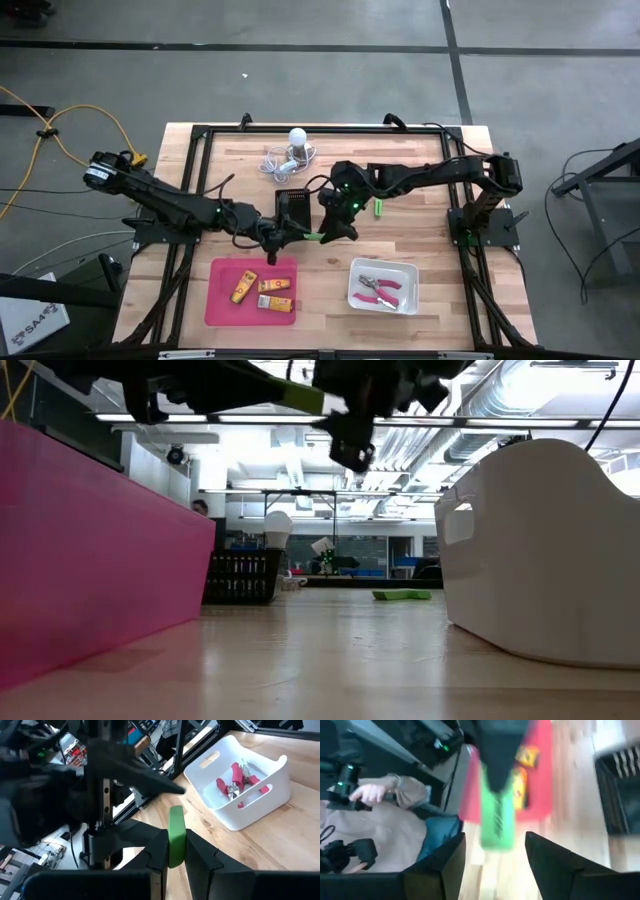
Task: Pick & Place School Supplies
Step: Put the green eraser into the black bin
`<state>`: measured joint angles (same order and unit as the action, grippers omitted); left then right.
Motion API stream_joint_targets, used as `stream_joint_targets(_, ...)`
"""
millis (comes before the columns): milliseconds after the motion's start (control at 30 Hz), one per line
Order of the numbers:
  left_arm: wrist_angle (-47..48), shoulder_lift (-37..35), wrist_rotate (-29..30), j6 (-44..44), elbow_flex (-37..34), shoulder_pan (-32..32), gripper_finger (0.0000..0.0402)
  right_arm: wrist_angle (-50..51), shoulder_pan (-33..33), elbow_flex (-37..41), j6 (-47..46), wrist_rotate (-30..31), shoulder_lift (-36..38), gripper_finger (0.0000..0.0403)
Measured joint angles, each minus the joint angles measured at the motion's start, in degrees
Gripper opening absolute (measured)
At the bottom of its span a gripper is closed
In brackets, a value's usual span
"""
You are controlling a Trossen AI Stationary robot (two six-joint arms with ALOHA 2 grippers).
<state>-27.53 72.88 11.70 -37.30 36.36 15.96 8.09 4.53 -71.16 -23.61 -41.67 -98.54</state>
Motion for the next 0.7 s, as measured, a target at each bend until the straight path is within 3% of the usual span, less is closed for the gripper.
stream_joint_targets(300, 9.1, 0.0, 10.1, 7.0, 0.0, 2.6, 0.004, 15.4, 1.9, 0.0, 5.7, 1.9, 0.0, 0.0196)
stream_joint_targets(500, 23.4, -0.8, 15.9, 18.4, 0.0, 2.1, 0.004, 16.1, 1.5, 0.0, 5.9, 2.8, 0.0, 0.0196)
stream_joint_targets(700, 30.9, -1.1, 16.6, 25.7, 0.0, -1.6, 0.004, 15.6, 0.4, 0.0, 5.9, 2.9, 0.0, 0.0196)
